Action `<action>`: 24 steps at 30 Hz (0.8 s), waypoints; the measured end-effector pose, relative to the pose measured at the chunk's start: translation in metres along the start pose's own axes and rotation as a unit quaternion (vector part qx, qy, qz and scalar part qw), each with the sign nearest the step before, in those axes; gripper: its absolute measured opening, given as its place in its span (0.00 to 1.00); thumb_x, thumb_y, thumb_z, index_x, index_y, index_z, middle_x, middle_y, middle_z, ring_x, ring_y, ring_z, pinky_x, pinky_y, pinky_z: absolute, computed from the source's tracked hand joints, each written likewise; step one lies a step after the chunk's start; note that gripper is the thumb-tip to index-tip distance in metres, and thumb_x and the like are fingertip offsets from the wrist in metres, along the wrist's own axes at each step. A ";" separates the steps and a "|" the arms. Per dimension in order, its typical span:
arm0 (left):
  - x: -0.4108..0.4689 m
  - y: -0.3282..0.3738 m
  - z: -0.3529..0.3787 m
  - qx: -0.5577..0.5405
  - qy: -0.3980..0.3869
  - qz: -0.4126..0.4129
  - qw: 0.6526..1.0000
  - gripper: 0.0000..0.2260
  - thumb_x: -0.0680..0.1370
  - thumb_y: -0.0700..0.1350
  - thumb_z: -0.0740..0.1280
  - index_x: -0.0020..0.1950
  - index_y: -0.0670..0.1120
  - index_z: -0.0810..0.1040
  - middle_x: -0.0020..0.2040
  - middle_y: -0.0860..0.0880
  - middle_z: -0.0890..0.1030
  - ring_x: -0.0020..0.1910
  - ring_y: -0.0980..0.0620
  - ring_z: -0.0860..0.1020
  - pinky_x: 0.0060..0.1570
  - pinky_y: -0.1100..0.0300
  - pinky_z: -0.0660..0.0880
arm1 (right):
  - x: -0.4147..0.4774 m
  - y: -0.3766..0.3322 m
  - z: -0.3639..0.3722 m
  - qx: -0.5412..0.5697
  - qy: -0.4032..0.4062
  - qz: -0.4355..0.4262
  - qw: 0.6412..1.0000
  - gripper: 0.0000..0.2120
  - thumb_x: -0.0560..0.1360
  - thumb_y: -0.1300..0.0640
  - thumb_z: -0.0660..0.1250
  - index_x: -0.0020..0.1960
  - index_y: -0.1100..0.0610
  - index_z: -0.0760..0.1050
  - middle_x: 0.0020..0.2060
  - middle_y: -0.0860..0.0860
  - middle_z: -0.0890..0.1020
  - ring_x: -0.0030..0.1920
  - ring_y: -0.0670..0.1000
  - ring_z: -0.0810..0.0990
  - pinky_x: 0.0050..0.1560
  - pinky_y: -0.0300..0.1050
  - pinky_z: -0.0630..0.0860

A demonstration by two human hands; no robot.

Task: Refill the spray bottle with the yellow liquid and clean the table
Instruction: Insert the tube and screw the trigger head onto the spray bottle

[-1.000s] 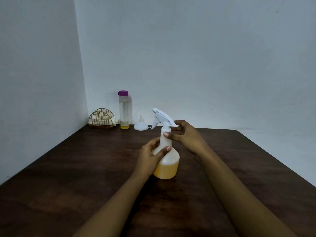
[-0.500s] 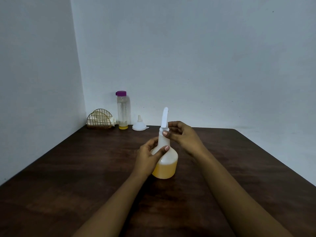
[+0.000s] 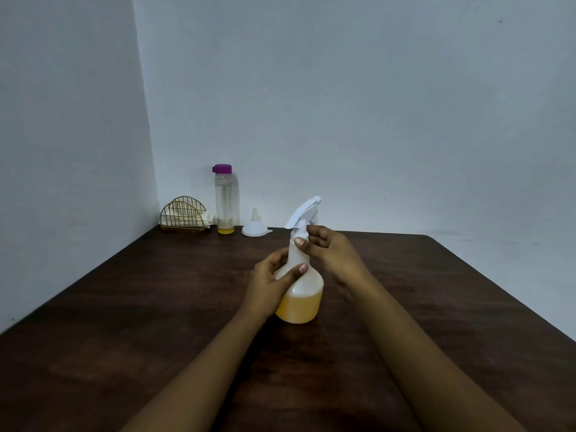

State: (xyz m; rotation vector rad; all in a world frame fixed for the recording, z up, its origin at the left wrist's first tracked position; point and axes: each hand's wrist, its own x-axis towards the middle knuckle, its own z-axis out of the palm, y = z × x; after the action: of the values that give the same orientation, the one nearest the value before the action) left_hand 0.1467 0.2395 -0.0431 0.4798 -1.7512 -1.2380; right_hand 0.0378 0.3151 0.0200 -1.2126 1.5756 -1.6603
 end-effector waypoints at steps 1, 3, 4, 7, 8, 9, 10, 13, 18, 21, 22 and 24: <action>0.000 -0.001 -0.001 0.000 -0.010 -0.004 1.000 0.16 0.74 0.47 0.71 0.61 0.49 0.78 0.54 0.51 0.83 0.54 0.55 0.81 0.54 0.55 0.78 | 0.001 0.000 -0.003 0.026 -0.031 0.013 0.999 0.19 0.75 0.57 0.68 0.65 0.57 0.73 0.58 0.53 0.80 0.59 0.51 0.79 0.60 0.47 0.76; -0.001 -0.001 -0.002 0.003 -0.030 -0.010 0.999 0.17 0.74 0.47 0.71 0.62 0.48 0.77 0.55 0.51 0.83 0.54 0.54 0.81 0.54 0.54 0.78 | 0.004 0.001 -0.005 0.020 -0.062 0.004 0.998 0.14 0.77 0.57 0.65 0.63 0.55 0.75 0.56 0.52 0.81 0.58 0.51 0.80 0.59 0.48 0.76; -0.002 -0.001 -0.002 0.004 -0.035 -0.015 0.999 0.17 0.74 0.47 0.70 0.62 0.48 0.77 0.56 0.51 0.83 0.54 0.53 0.81 0.55 0.54 0.78 | 0.004 0.000 -0.004 0.007 -0.065 -0.006 0.998 0.12 0.78 0.57 0.64 0.61 0.53 0.76 0.54 0.52 0.82 0.57 0.51 0.80 0.58 0.48 0.76; -0.001 0.001 -0.003 0.004 -0.034 -0.018 0.999 0.15 0.74 0.46 0.71 0.61 0.48 0.77 0.55 0.51 0.83 0.54 0.53 0.81 0.54 0.56 0.78 | 0.005 0.003 0.007 -0.036 -0.015 -0.028 0.999 0.14 0.77 0.55 0.65 0.62 0.56 0.76 0.55 0.51 0.82 0.56 0.49 0.80 0.58 0.47 0.77; -0.001 0.002 -0.003 0.005 -0.031 -0.017 0.999 0.14 0.75 0.45 0.70 0.60 0.48 0.78 0.55 0.51 0.83 0.54 0.54 0.81 0.54 0.57 0.78 | 0.005 0.004 0.011 -0.054 0.012 -0.040 0.998 0.15 0.77 0.55 0.66 0.62 0.57 0.75 0.55 0.51 0.82 0.55 0.49 0.81 0.57 0.45 0.77; -0.001 0.003 -0.002 0.008 -0.026 -0.014 1.000 0.13 0.75 0.44 0.70 0.59 0.49 0.78 0.54 0.51 0.83 0.53 0.55 0.81 0.54 0.58 0.78 | 0.004 0.005 0.015 -0.075 0.040 -0.057 0.995 0.15 0.76 0.55 0.66 0.62 0.59 0.75 0.53 0.51 0.82 0.54 0.48 0.81 0.54 0.42 0.77; -0.001 0.004 -0.002 0.017 -0.020 -0.004 1.000 0.12 0.75 0.44 0.70 0.57 0.49 0.78 0.53 0.52 0.83 0.53 0.56 0.81 0.53 0.58 0.77 | 0.003 0.005 0.018 -0.101 0.068 -0.076 0.990 0.15 0.76 0.55 0.67 0.60 0.59 0.76 0.51 0.50 0.82 0.52 0.48 0.81 0.52 0.40 0.76; -0.001 0.004 0.001 0.092 0.019 0.033 0.995 0.08 0.74 0.46 0.70 0.53 0.52 0.79 0.49 0.54 0.83 0.49 0.58 0.81 0.51 0.56 0.78 | 0.001 0.008 0.028 -0.188 0.164 -0.123 0.961 0.11 0.74 0.52 0.68 0.54 0.57 0.78 0.45 0.50 0.83 0.47 0.49 0.81 0.49 0.45 0.77; -0.005 0.008 0.009 0.148 0.068 0.062 0.985 0.14 0.71 0.53 0.67 0.51 0.47 0.80 0.45 0.52 0.84 0.45 0.57 0.81 0.46 0.50 0.78 | -0.004 0.009 0.038 -0.226 0.246 -0.132 0.933 0.15 0.73 0.47 0.69 0.54 0.55 0.79 0.47 0.52 0.84 0.50 0.52 0.81 0.51 0.49 0.77; -0.006 0.011 0.006 0.093 0.031 0.033 0.995 0.10 0.74 0.46 0.70 0.55 0.50 0.78 0.49 0.53 0.83 0.49 0.57 0.81 0.50 0.54 0.78 | 0.000 0.005 0.025 -0.198 0.162 -0.121 0.959 0.13 0.73 0.50 0.70 0.53 0.57 0.79 0.46 0.51 0.84 0.48 0.49 0.82 0.48 0.46 0.79; -0.005 0.011 0.001 0.062 -0.006 0.008 0.998 0.12 0.74 0.46 0.71 0.57 0.52 0.77 0.52 0.54 0.82 0.52 0.57 0.80 0.52 0.56 0.78 | 0.001 0.003 0.019 -0.183 0.118 -0.109 0.970 0.13 0.73 0.51 0.70 0.54 0.58 0.79 0.47 0.51 0.84 0.49 0.49 0.82 0.47 0.42 0.78; -0.001 0.010 -0.010 -0.001 -0.089 -0.051 0.995 0.19 0.73 0.44 0.72 0.61 0.54 0.74 0.57 0.54 0.80 0.57 0.56 0.79 0.54 0.60 0.77 | 0.004 -0.001 0.006 -0.124 0.023 -0.081 0.989 0.12 0.74 0.54 0.69 0.56 0.58 0.78 0.50 0.52 0.84 0.51 0.48 0.82 0.47 0.38 0.76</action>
State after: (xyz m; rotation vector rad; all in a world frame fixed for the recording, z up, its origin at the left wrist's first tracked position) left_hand 0.1576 0.2386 -0.0341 0.4753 -1.8931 -1.3902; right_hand 0.0418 0.3089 0.0210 -1.4707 1.7969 -1.6366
